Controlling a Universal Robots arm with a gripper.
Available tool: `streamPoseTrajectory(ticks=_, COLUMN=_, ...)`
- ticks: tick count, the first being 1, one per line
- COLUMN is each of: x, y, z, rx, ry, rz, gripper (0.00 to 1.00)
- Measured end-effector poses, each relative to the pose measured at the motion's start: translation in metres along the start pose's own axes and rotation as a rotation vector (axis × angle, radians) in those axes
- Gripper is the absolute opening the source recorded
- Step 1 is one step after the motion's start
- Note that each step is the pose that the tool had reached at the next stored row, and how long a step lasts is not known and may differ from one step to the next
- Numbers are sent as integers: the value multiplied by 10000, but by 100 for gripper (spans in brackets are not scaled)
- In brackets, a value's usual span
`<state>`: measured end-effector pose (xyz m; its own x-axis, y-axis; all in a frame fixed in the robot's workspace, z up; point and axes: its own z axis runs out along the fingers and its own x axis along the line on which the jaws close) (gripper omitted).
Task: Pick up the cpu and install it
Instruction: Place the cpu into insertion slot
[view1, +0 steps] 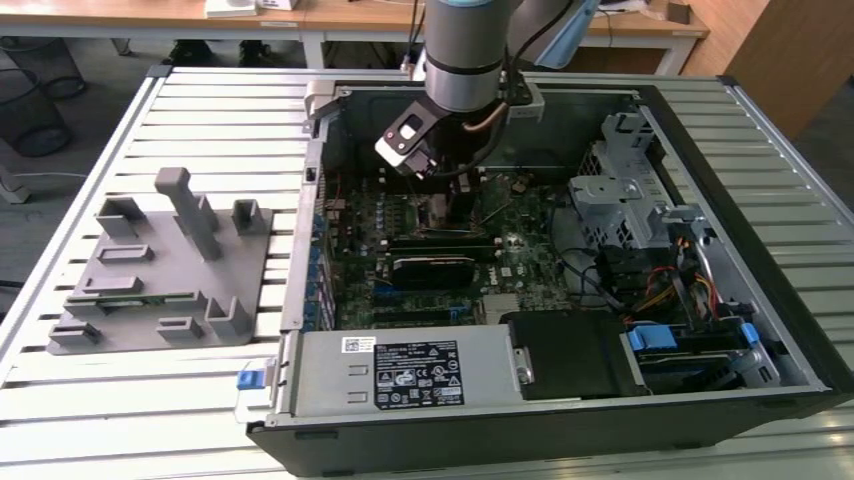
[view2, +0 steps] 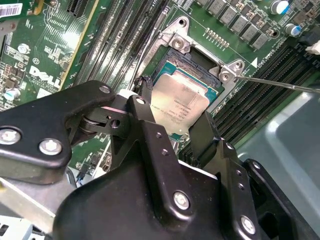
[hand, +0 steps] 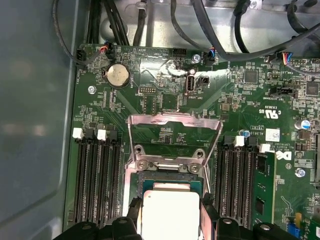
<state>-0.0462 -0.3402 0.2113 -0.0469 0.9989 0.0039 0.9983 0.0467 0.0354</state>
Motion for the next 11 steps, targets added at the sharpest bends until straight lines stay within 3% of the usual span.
streamPoseTrajectory(ticks=11, x=0, y=-5, z=46, rx=1, ry=-2, rz=2, gripper=55)
